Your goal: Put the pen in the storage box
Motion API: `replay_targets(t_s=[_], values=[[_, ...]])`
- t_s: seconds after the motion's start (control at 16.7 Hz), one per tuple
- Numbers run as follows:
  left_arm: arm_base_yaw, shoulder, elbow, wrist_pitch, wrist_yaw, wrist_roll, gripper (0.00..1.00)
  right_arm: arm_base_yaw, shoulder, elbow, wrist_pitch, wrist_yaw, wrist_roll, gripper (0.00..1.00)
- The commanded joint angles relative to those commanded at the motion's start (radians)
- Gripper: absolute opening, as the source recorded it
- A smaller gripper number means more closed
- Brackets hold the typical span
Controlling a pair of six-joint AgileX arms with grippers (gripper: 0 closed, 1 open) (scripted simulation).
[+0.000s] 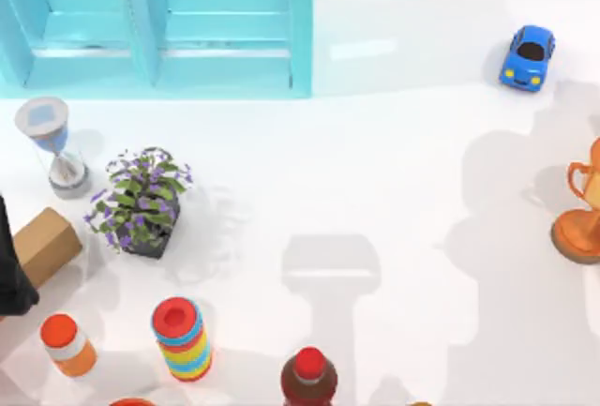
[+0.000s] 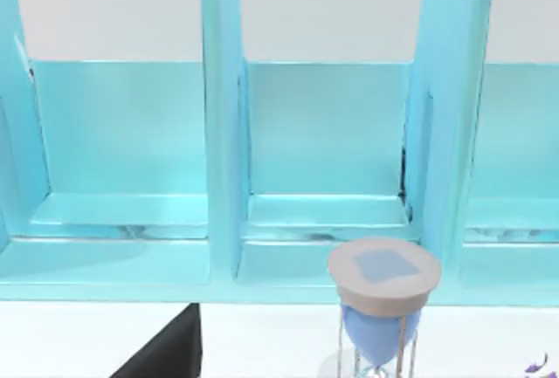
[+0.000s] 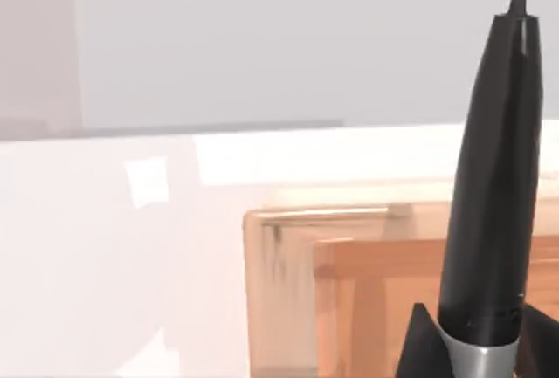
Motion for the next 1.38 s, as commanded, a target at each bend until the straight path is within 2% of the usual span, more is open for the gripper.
replay_targets(t_s=[0.18, 0.36, 0.54, 0.72, 0.9, 1.2, 1.38], values=[[0.000, 0.000, 0.000, 0.000, 0.000, 0.000, 1.00, -0.035, -0.137, -0.193, -0.008, 0.018, 0.038, 0.00], [0.000, 0.000, 0.000, 0.000, 0.000, 0.000, 1.00, -0.047, -0.272, -0.473, 0.020, 0.018, 0.059, 0.00], [0.000, 0.000, 0.000, 0.000, 0.000, 0.000, 1.00, -0.020, -0.372, -0.756, 0.090, 0.005, 0.052, 0.00], [0.000, 0.000, 0.000, 0.000, 0.000, 0.000, 1.00, 0.024, -0.403, -0.953, 0.174, -0.005, 0.028, 0.00], [0.000, 0.000, 0.000, 0.000, 0.000, 0.000, 1.00, 0.048, -0.397, -1.055, 0.243, -0.004, 0.005, 0.00], [0.000, 0.000, 0.000, 0.000, 0.000, 0.000, 1.00, 0.049, -0.394, -1.070, 0.257, -0.001, 0.000, 0.00], [0.000, 0.000, 0.000, 0.000, 0.000, 0.000, 1.00, 0.049, -0.394, -1.070, 0.257, -0.001, 0.000, 0.23]])
